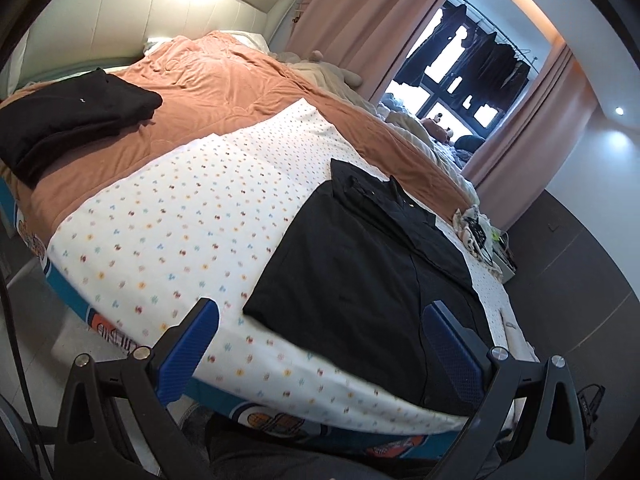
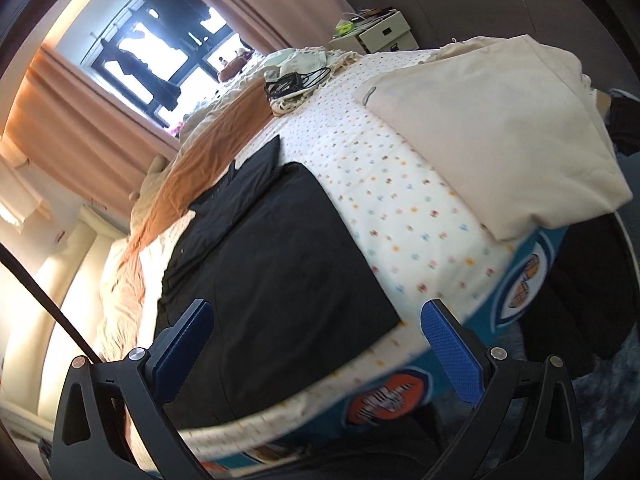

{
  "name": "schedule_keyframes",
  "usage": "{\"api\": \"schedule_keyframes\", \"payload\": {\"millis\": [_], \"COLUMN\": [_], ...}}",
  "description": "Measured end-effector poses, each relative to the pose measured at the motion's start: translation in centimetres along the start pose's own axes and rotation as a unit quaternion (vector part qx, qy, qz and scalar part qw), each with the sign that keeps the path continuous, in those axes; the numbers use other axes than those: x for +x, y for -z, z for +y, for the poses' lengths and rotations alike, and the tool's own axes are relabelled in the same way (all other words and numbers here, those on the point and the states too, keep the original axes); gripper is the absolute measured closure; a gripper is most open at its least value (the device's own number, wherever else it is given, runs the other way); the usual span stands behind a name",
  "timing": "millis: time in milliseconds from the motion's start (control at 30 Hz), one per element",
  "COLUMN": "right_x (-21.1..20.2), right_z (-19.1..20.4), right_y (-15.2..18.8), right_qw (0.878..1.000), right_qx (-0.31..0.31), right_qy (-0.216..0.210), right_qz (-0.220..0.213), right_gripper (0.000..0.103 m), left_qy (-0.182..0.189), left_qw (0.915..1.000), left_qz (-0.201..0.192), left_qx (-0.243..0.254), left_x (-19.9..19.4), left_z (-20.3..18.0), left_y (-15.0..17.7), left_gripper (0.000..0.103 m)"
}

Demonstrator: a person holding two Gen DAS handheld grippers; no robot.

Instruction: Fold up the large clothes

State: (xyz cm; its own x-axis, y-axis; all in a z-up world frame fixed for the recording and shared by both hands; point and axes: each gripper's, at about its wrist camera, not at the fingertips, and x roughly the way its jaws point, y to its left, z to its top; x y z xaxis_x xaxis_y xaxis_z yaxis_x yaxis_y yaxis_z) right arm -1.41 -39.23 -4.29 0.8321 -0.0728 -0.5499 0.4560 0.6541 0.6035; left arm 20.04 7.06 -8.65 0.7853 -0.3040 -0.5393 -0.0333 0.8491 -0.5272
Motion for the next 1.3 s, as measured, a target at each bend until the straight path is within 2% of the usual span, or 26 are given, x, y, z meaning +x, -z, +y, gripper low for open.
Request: {"api": "schedule_keyframes", "payload": {"millis": [167, 267, 367, 467, 567, 633, 667, 833, 900, 1033, 1300], "right_x": [-0.9, -1.0, -0.4, 0.4, 1.9, 3.3, 4.0, 6.9, 7.7, 9.1, 11.4], "right_z": [-0.6, -1.6, -1.9, -2.4, -2.8, -3.4, -3.6, -3.9, -3.7, -3.4, -4.4], "right_y": [0.1, 0.6, 0.8, 0.7, 0.8, 1.1, 1.2, 1.4, 1.3, 0.8, 0.2], "right_qw": [1.0, 0.999, 0.999, 0.998, 0.998, 0.998, 0.997, 0.997, 0.996, 0.996, 0.995], "right_qx": [-0.026, -0.018, -0.03, -0.02, -0.017, -0.004, 0.002, 0.009, 0.011, 0.006, 0.023], "right_qy": [-0.01, -0.027, -0.039, -0.051, -0.047, -0.047, -0.047, -0.04, -0.052, -0.054, -0.072], "right_qz": [0.005, 0.009, 0.015, 0.029, 0.033, 0.046, 0.055, 0.063, 0.066, 0.066, 0.064], "right_gripper": [0.0, 0.0, 0.001, 0.009, 0.013, 0.017, 0.022, 0.025, 0.036, 0.042, 0.045], "left_qy": [0.01, 0.005, 0.011, 0.014, 0.015, 0.018, 0.021, 0.024, 0.028, 0.035, 0.03], "left_qw": [0.9999, 0.9998, 0.9995, 0.9989, 0.9986, 0.9979, 0.9973, 0.9944, 0.9931, 0.9918, 0.9883], "left_qz": [0.001, 0.018, 0.027, 0.044, 0.048, 0.055, 0.061, 0.091, 0.097, 0.107, 0.132], "left_qx": [-0.003, -0.006, -0.011, -0.01, -0.014, -0.03, -0.035, -0.047, -0.059, -0.062, -0.071], "left_x": [-1.3, -1.1, -0.9, -0.1, 1.1, 2.0, 2.5, 5.8, 6.7, 8.5, 12.4], "left_z": [1.6, 2.2, 2.7, 3.0, 3.6, 4.4, 4.7, 6.3, 6.8, 6.7, 6.5], "left_y": [1.1, 2.0, 2.4, 2.0, 1.5, 1.7, 2.1, 3.3, 3.4, 3.0, 2.3], "left_gripper": [0.0, 0.006, 0.008, 0.009, 0.014, 0.022, 0.023, 0.033, 0.033, 0.039, 0.039]}}
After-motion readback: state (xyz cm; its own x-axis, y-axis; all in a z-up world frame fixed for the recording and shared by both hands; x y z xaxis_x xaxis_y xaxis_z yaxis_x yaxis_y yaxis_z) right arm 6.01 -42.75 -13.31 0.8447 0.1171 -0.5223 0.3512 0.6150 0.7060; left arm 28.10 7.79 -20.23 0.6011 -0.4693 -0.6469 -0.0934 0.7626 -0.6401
